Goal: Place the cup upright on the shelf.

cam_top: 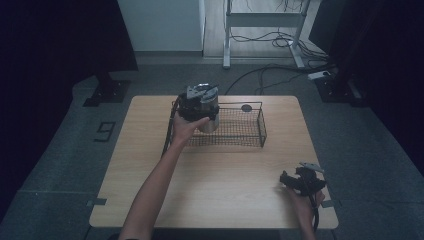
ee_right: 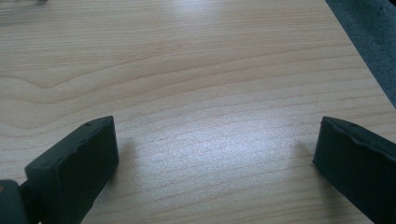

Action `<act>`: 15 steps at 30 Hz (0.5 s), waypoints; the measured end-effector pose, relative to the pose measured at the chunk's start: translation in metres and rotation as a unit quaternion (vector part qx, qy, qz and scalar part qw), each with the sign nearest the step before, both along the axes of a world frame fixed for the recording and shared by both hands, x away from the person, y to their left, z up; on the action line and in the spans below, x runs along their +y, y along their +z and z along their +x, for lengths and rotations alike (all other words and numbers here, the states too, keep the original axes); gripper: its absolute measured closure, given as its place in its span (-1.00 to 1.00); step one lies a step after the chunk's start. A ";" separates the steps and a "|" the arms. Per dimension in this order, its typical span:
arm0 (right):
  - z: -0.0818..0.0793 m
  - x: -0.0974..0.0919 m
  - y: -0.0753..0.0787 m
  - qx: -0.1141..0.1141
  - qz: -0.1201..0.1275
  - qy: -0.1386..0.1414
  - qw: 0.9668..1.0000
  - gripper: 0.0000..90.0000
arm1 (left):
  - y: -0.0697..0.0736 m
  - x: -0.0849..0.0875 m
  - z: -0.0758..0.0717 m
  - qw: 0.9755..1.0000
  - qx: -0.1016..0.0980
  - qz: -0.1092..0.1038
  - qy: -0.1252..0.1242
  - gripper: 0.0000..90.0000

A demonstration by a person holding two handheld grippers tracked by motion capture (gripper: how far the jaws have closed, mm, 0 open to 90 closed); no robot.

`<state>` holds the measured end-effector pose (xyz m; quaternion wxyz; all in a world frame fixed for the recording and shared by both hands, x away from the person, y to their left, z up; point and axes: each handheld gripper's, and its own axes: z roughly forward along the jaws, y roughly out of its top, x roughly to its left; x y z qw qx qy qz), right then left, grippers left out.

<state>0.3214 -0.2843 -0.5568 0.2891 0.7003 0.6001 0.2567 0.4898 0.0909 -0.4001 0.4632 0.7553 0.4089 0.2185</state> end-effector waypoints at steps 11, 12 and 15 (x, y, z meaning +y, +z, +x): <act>0.000 0.000 0.000 0.000 0.000 0.000 1.000 -1.00 | -0.023 -0.005 0.010 1.000 0.018 0.010 0.003 -0.91; 0.000 0.000 0.000 0.000 0.000 0.000 1.000 -1.00 | -0.025 -0.005 0.011 1.000 0.020 0.012 0.004 -0.91; 0.000 0.000 0.000 0.000 0.000 0.000 1.000 -1.00 | -0.029 -0.004 0.013 1.000 0.025 0.011 0.009 -0.91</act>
